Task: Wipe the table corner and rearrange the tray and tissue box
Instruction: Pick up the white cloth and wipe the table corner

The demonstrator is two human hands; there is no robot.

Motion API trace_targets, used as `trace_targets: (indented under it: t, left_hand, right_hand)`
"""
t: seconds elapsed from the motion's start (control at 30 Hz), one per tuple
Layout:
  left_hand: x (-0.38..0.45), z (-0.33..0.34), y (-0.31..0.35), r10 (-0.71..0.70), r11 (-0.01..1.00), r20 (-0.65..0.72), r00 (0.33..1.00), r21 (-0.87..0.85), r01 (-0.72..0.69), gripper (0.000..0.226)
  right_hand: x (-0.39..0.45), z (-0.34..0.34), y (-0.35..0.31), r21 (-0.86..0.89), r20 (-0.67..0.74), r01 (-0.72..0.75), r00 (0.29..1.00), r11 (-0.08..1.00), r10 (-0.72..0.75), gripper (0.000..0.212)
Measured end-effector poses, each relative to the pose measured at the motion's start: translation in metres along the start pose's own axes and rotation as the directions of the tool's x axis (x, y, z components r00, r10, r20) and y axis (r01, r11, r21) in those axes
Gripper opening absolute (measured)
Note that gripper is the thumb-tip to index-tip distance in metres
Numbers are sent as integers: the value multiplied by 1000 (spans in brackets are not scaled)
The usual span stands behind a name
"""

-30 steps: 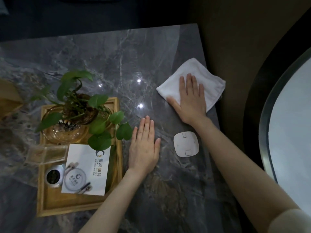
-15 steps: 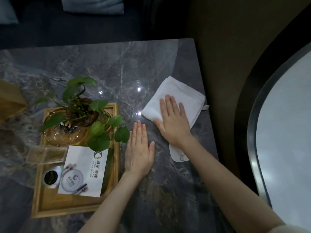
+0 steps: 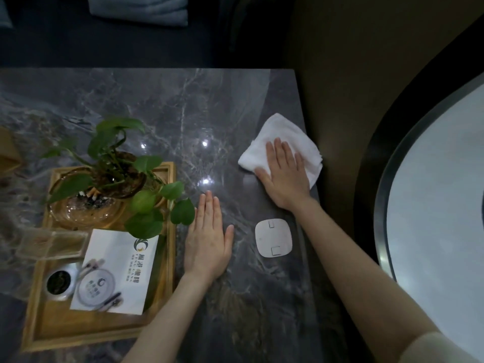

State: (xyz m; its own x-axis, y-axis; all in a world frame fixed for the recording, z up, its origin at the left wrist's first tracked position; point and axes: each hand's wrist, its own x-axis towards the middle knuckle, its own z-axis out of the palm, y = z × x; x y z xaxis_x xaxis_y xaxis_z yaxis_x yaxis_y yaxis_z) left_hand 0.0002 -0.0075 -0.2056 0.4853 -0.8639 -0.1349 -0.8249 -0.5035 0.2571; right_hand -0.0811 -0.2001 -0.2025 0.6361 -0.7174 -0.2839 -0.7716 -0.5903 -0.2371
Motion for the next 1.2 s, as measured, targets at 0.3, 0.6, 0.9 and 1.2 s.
trace_targets:
  t: [0.3,0.6,0.9,1.2]
  left_hand:
    - [3,1,-2,-23,994,60,998,107,17,67]
    - [1,0,-3,0,1000,45,999,-15,1,76]
    - [1,-13,-6,21,998,238,971,-55,-9,87]
    - [-6,-54,0,97,975,499,861,-220,18,66]
  right_hand:
    - [23,2,-40,14,-33,-10,999,1000,10,73]
    - [-37,26,-38,-40,-44,184,982,982,-186,68]
    - [-66,-5,-31,372,149,123,971,920,-190,46]
    - [-121,-53,-53,905,424,-390,857,-167,293,36]
